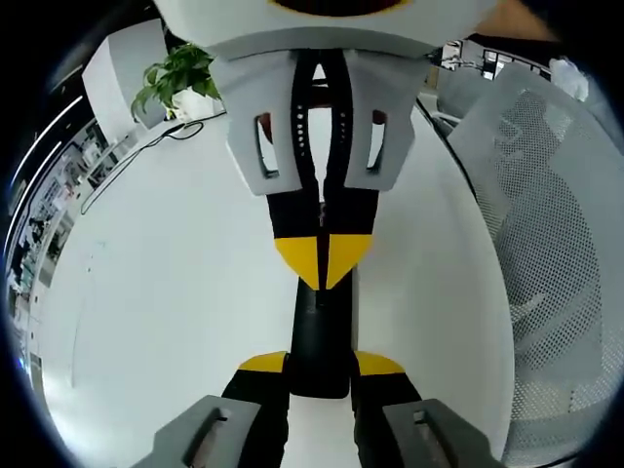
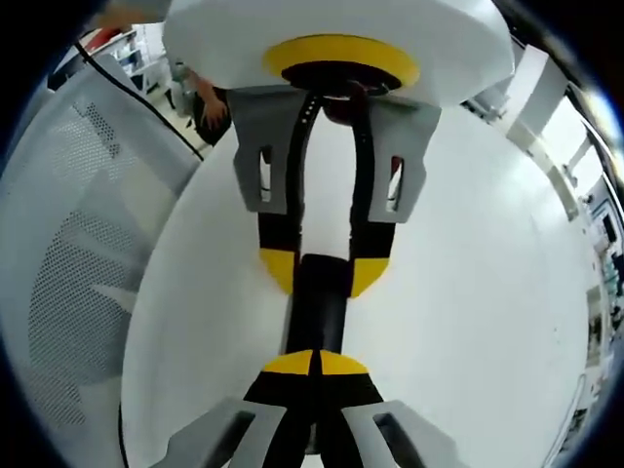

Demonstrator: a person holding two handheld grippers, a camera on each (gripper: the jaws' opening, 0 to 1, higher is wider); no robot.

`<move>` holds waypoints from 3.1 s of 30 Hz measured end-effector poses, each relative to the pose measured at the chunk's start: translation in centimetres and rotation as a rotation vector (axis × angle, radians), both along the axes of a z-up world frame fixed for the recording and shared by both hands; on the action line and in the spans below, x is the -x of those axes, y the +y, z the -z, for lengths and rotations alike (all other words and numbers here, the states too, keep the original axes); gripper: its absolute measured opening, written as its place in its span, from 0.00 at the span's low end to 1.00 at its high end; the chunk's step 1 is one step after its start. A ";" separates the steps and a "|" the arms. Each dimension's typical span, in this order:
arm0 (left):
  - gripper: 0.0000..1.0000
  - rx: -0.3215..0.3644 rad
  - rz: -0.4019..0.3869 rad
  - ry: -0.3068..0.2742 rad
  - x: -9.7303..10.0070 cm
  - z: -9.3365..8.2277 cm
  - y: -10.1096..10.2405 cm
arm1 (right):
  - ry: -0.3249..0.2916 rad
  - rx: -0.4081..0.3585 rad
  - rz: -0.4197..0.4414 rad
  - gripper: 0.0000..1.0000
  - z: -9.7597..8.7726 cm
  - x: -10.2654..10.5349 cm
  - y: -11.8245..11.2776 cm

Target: Press the specified remote control buttons in sequence, fully releasing each button before pressing the next.

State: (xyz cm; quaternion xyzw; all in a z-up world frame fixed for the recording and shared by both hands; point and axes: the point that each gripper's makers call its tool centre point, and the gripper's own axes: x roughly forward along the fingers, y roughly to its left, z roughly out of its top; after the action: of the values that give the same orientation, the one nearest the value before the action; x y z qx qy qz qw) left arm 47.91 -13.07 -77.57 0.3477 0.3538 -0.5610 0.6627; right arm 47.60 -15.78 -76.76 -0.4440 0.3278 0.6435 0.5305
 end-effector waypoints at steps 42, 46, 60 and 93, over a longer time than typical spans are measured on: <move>0.23 -0.017 -0.002 -0.004 0.0 0.0 0.0 | -0.054 -0.087 0.036 0.00 -4.3 -1.1 0.4; 0.23 -0.016 -0.002 -0.004 0.0 0.0 0.0 | -0.063 -0.092 0.035 0.00 -4.9 -1.3 0.5; 0.23 -0.015 -0.003 -0.004 -0.1 0.0 0.1 | -0.052 -0.096 0.034 0.00 -4.2 -1.3 1.0; 0.23 -0.008 0.000 -0.005 -0.1 0.0 0.0 | -0.001 -0.049 -0.010 0.00 -0.4 0.2 1.2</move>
State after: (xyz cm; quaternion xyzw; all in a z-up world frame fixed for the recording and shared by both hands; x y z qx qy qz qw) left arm 48.00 -13.04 -77.60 0.3517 0.3545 -0.5585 0.6623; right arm 47.39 -14.56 -76.35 -0.4327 0.3092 0.6539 0.5382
